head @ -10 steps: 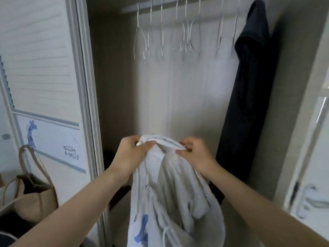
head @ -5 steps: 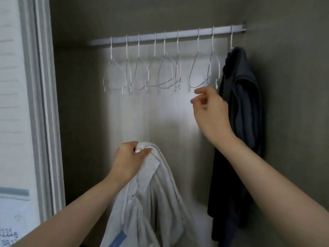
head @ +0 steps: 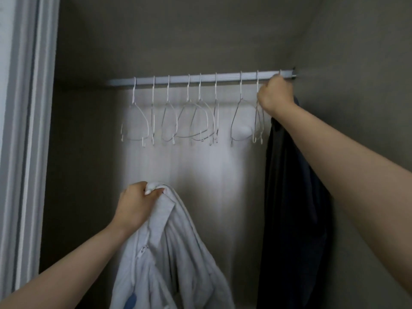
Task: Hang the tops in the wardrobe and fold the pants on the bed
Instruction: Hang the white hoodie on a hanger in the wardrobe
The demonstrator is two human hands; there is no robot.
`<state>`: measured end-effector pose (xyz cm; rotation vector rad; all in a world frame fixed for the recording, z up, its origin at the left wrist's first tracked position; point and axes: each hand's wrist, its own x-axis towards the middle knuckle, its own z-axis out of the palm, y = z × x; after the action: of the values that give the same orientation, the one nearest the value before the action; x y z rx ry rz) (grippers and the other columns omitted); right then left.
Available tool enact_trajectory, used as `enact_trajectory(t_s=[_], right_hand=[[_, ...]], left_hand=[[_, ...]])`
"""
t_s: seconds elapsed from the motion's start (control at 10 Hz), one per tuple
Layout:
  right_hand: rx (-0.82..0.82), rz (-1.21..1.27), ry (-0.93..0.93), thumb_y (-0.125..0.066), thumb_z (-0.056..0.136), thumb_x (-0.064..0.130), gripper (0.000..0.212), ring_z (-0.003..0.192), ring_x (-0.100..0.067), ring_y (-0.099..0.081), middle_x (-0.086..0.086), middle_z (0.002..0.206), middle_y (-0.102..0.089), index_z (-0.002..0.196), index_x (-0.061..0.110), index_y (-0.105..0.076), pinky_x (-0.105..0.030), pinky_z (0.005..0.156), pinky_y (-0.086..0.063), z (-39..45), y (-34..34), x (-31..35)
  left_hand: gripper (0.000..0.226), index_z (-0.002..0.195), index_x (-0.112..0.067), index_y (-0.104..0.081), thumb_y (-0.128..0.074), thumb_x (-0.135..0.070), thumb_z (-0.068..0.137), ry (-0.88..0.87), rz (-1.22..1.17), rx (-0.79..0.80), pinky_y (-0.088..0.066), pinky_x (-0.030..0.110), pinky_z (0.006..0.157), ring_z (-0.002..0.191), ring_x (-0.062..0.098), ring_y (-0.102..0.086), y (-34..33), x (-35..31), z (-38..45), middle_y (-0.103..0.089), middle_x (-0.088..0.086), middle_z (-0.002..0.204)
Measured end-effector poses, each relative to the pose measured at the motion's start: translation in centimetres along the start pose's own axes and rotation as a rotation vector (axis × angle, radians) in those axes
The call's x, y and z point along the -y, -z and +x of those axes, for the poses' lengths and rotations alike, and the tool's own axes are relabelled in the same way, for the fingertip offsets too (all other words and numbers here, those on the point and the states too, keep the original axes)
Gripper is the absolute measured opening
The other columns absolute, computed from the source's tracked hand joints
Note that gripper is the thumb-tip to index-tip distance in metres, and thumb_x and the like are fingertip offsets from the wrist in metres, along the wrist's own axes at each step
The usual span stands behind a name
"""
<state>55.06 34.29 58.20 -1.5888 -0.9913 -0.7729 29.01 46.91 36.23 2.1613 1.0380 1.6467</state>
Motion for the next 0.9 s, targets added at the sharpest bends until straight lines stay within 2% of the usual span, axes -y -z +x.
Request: enact_trajectory(t_s=[0.1, 0.2, 0.3, 0.4, 0.5, 0.6, 0.7, 0.8, 0.9], right_hand=[[0.254, 0.108, -0.202, -0.039, 0.095, 0.010, 0.034, 0.098, -0.030, -0.055, -0.022, 0.101, -0.056, 0.123, -0.008, -0.048, -0.035, 0.080, -0.044, 2.0, -0.7, -1.3], [0.444, 0.217, -0.388, -0.041, 0.097, 0.026, 0.024, 0.078, -0.027, -0.050, -0.016, 0.098, -0.056, 0.107, 0.006, -0.050, -0.035, 0.068, -0.046, 2.4, -1.3, -2.8], [0.518, 0.261, -0.472, -0.041, 0.098, 0.035, 0.030, 0.085, -0.026, -0.051, -0.004, 0.101, -0.060, 0.089, 0.012, -0.058, -0.038, 0.071, -0.043, 2.9, -1.9, -4.1], [0.472, 0.434, -0.510, -0.036, 0.096, 0.048, 0.042, 0.081, -0.021, -0.053, 0.001, 0.087, -0.060, 0.101, 0.013, -0.060, -0.038, 0.068, -0.042, 3.3, -2.4, -4.1], [0.519, 0.442, -0.489, -0.046, 0.088, 0.051, 0.039, 0.096, -0.028, -0.052, -0.001, 0.095, -0.059, 0.089, 0.016, -0.063, -0.050, 0.083, -0.042, 3.4, -2.6, -3.5], [0.435, 0.477, -0.450, -0.051, 0.090, 0.019, 0.010, 0.096, -0.023, -0.056, -0.003, 0.095, -0.056, 0.091, 0.011, -0.058, -0.046, 0.089, -0.046, 4.1, -3.0, -2.9], [0.369, 0.540, -0.371, -0.046, 0.093, 0.008, 0.030, 0.079, -0.018, -0.050, -0.004, 0.092, -0.049, 0.122, 0.008, -0.054, -0.037, 0.087, -0.046, 4.4, -3.0, -2.4], [0.303, 0.625, -0.385, -0.042, 0.094, 0.008, 0.042, 0.095, -0.020, -0.046, -0.007, 0.108, -0.045, 0.136, 0.003, -0.046, -0.035, 0.086, -0.045, 4.0, -2.6, -2.2], [0.250, 0.612, -0.335, -0.042, 0.095, 0.010, 0.040, 0.093, -0.020, -0.047, -0.008, 0.106, -0.048, 0.132, 0.000, -0.049, -0.037, 0.093, -0.047, 3.3, -1.7, -1.6]], left_hand=[[0.036, 0.080, -0.009, -0.057, -0.052, -0.042, 0.096, -0.074, 0.253, 0.024, -0.048, 0.043, 0.076, 0.089, 0.039, -0.062, -0.1, 0.1, 0.8, -0.067, 0.017, 0.087], [0.036, 0.094, -0.019, -0.051, -0.034, -0.050, 0.099, -0.190, 0.701, 0.085, -0.045, 0.036, 0.083, 0.094, 0.031, -0.064, -0.3, 0.0, 1.0, -0.069, 0.005, 0.096], [0.034, 0.098, -0.023, -0.047, -0.027, -0.050, 0.100, -0.243, 0.931, 0.128, -0.041, 0.033, 0.090, 0.096, 0.025, -0.066, -1.0, -0.1, 0.8, -0.071, 0.002, 0.099], [0.036, 0.090, -0.022, -0.048, -0.030, -0.052, 0.100, -0.140, 0.741, 0.216, -0.047, 0.034, 0.083, 0.093, 0.026, -0.065, -2.0, 0.3, 0.3, -0.067, 0.000, 0.095], [0.037, 0.073, -0.017, -0.048, -0.047, -0.045, 0.098, 0.045, 0.398, 0.251, -0.043, 0.033, 0.070, 0.085, 0.029, -0.061, -2.5, 0.1, 0.1, -0.057, 0.002, 0.077], [0.037, 0.066, -0.007, -0.049, -0.059, -0.027, 0.096, 0.212, 0.097, 0.274, -0.032, 0.031, 0.062, 0.065, 0.025, -0.050, -2.2, -0.6, 0.2, -0.049, 0.008, 0.065], [0.029, 0.083, 0.005, -0.064, -0.060, -0.020, 0.096, 0.373, -0.186, 0.346, -0.040, 0.027, 0.064, 0.067, 0.022, -0.056, -1.3, -1.0, 0.0, -0.060, 0.015, 0.071], [0.022, 0.103, -0.005, -0.068, -0.063, -0.024, 0.095, 0.502, -0.304, 0.391, -0.052, 0.031, 0.069, 0.083, 0.028, -0.069, -0.8, -1.3, -0.7, -0.074, 0.015, 0.093], [0.024, 0.110, -0.008, -0.064, -0.064, -0.026, 0.094, 0.552, -0.356, 0.395, -0.054, 0.036, 0.071, 0.091, 0.031, -0.068, -0.1, -1.4, -1.2, -0.072, 0.015, 0.100]])
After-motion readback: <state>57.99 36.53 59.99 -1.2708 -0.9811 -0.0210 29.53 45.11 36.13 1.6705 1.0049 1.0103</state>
